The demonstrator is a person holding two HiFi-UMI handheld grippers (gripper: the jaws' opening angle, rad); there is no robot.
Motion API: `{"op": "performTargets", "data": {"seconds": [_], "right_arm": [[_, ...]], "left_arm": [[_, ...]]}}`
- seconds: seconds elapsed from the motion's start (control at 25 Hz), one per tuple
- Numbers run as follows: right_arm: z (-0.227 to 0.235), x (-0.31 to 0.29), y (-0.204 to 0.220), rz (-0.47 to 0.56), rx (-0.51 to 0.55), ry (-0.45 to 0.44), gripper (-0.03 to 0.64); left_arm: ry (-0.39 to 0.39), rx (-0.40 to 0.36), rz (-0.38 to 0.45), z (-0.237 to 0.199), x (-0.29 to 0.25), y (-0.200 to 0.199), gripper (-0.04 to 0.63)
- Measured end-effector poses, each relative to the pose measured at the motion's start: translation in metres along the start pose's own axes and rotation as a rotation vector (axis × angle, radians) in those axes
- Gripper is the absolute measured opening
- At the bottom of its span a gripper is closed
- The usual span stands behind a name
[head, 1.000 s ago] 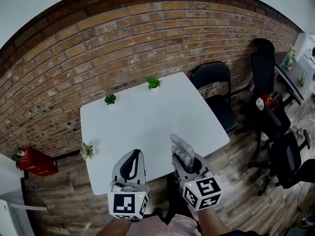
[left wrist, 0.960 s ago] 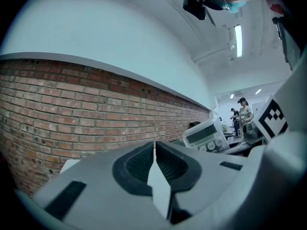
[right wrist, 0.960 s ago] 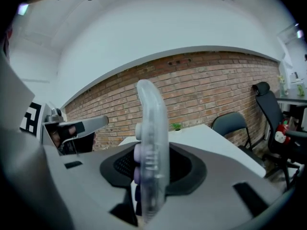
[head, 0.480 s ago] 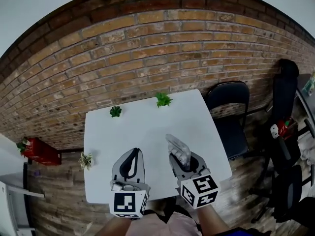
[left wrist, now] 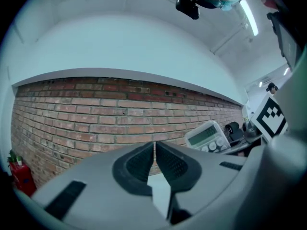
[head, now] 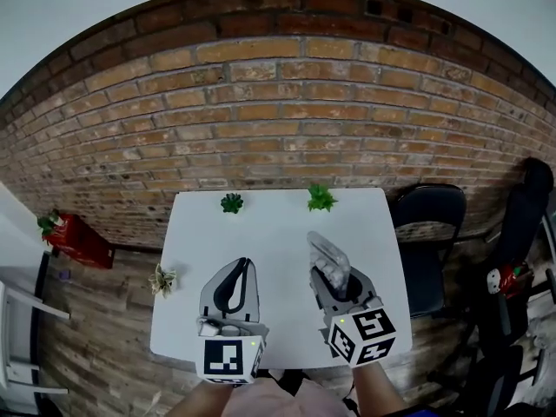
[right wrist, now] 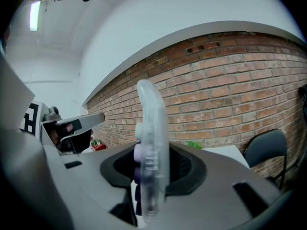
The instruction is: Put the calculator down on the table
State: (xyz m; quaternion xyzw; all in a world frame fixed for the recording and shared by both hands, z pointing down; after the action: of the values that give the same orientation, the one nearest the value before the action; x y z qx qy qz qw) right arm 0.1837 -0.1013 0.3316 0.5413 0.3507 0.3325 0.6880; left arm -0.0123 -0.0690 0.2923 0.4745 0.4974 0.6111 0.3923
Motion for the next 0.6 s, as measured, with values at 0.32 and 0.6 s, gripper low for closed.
{"op": "performTargets", "data": {"seconds": [0.32,0.6], "right_arm": [[-0.014,-0.037,0.003,-0.036,0.011,-0.025,0.135],[-0.023,-0.062,0.010,-0.075,0.002,-0.044,0.135]], "left_arm": [[-0.034,0.022,-0.008,-0.035,-0.012,0.008,0.023],[-0.050,0.021,-0.040,-0.056,-0.016,0.020,0.023]]}}
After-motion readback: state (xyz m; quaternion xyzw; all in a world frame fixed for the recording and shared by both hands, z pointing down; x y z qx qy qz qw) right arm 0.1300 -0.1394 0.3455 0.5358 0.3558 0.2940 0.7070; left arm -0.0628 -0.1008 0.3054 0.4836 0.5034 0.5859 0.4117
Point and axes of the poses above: the fingertips, and each gripper's own axes: x backward along the fingers, z to its right, y out of its underside, the point moved 8 cm from there along x, backward along the fingers, and after that the axes turned 10 degrees about z, right-handed, at the moved point
